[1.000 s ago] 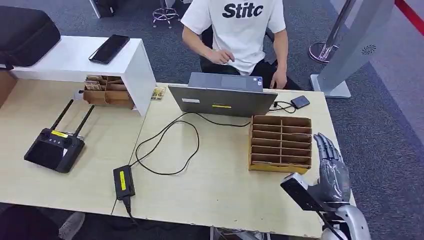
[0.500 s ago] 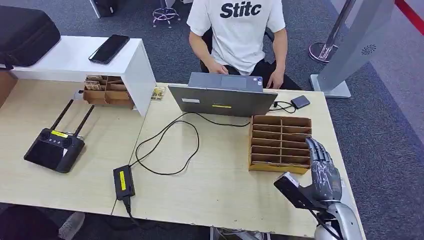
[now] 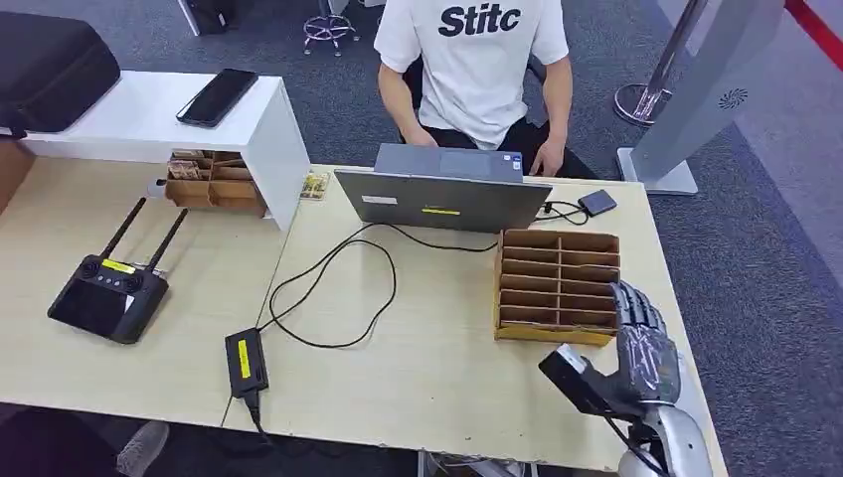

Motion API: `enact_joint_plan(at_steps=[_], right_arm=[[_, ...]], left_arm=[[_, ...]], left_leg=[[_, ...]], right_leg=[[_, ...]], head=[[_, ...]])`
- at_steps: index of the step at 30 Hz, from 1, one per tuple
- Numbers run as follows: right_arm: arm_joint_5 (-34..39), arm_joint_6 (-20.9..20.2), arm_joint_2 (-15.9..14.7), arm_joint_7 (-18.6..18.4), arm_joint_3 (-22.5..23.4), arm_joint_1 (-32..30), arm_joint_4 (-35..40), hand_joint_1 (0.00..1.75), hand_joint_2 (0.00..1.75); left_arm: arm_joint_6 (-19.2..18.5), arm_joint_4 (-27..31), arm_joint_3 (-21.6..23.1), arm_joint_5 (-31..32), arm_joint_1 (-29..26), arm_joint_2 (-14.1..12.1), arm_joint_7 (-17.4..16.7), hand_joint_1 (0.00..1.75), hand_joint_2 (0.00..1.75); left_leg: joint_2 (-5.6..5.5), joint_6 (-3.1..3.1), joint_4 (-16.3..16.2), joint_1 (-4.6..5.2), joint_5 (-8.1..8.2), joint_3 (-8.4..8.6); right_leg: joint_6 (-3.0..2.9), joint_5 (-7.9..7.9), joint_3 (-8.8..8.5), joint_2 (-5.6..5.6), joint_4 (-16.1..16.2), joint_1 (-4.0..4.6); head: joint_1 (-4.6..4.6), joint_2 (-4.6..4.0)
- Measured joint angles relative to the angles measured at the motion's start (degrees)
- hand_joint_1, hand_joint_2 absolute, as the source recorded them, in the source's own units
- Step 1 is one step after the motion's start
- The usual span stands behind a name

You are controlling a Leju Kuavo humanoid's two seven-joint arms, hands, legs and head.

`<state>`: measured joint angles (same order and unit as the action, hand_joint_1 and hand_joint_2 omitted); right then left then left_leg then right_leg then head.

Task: Pass the card to the sensor for recognition and then transmit it.

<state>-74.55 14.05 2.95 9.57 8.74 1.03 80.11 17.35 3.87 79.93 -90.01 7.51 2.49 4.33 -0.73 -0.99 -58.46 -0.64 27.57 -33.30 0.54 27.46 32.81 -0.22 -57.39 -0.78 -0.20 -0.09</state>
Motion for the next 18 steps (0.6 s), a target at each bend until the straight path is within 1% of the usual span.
enact_joint_plan(at_steps=[7, 13, 18], right_arm=[[-0.74, 0.31, 0.0, -0.24, 0.0, 0.0, -0.72, 0.0, 1.75], [-5.84, 1.9, -0.02, -2.01, -0.33, 0.01, -1.05, 0.0, 1.75], [-6.88, 2.34, -0.02, -2.32, -1.2, 0.0, -0.94, 0.0, 1.75]], left_arm=[[0.02, 0.0, 0.0, 0.0, 0.0, 0.0, 0.02, 0.0, 1.75], [0.0, 0.02, 0.07, 0.0, 0.0, 0.0, 0.02, 0.0, 1.75], [0.0, 0.02, 0.09, 0.0, 0.01, 0.0, 0.07, 0.0, 1.75]], left_leg=[[0.0, 0.0, 0.0, 0.0, 0.0, 0.0], [0.0, 0.0, 0.0, 0.0, 0.0, 0.0], [0.01, 0.0, 0.0, 0.0, 0.0, 0.0]], right_leg=[[0.0, 0.0, 0.0, 0.0, 0.0, 0.0], [0.0, 0.0, 0.0, 0.0, 0.0, 0.0], [0.0, 0.0, 0.0, 0.0, 0.0, 0.0]], head=[[0.0, 0.0], [0.0, 0.0], [0.0, 0.0]])
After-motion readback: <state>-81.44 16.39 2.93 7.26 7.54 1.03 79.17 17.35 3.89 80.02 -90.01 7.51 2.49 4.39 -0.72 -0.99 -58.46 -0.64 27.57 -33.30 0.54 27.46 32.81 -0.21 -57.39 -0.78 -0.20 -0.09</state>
